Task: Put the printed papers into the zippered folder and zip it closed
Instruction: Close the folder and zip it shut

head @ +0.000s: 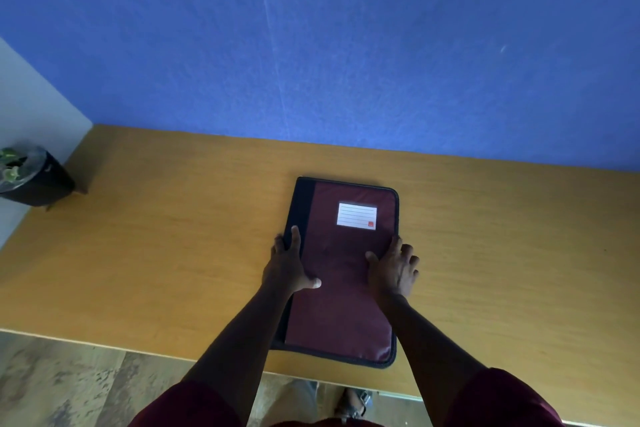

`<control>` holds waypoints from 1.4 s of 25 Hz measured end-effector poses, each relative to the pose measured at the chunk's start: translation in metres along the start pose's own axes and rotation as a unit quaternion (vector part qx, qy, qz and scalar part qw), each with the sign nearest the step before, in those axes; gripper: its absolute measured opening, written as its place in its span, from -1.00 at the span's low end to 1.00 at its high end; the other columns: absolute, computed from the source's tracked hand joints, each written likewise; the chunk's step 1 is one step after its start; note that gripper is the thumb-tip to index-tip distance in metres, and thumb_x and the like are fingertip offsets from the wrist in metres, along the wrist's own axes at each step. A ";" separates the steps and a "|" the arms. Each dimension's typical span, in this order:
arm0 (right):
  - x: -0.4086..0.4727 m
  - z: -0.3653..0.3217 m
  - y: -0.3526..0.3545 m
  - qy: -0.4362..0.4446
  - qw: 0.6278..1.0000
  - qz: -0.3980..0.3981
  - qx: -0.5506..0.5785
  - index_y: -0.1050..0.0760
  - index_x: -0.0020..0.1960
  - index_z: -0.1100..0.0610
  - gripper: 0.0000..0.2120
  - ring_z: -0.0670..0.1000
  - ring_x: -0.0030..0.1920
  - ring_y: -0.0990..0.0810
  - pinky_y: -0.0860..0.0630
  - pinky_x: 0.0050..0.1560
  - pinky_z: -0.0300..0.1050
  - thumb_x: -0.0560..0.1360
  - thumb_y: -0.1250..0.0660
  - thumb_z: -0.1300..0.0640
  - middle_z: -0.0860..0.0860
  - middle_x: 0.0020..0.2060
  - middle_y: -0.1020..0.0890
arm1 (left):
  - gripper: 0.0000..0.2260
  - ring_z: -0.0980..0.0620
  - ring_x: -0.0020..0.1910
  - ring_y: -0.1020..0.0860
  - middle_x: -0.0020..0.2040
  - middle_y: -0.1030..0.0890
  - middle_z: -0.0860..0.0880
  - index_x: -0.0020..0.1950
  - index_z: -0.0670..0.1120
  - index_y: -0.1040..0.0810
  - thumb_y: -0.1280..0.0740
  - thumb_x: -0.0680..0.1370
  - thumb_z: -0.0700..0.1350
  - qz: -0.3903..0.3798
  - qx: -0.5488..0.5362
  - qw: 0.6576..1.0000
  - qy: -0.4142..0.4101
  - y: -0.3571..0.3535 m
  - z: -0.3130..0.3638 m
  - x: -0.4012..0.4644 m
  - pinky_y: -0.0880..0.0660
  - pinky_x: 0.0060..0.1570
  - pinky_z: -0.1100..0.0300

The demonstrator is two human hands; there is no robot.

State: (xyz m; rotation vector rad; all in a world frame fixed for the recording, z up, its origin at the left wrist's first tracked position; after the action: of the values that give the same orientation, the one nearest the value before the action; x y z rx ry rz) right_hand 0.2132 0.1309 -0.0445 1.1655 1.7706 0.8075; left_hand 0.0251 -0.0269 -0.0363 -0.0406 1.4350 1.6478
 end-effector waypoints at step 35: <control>0.028 -0.109 -0.029 0.012 0.989 -0.064 0.133 -0.18 0.52 0.01 -0.09 0.29 0.27 -0.43 -0.50 0.21 0.31 0.31 -0.60 0.06 0.19 0.31 -0.38 | 0.24 -0.25 0.46 -0.15 0.48 -0.05 -0.21 0.60 0.03 0.30 -0.60 0.29 0.18 -0.013 0.015 1.000 -0.003 0.090 -0.073 0.061 -0.37 0.36 -0.20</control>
State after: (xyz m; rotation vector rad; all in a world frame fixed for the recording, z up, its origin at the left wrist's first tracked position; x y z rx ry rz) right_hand 0.0984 0.1397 -0.0298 1.2012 1.9953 0.5231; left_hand -0.1044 -0.0396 -0.0247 -0.0372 1.4479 1.6039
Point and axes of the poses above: each hand's wrist, its own x-axis towards the middle knuckle, its own y-axis out of the back of the hand, z = x × y, the point moved 8 cm from there along x, towards the middle knuckle
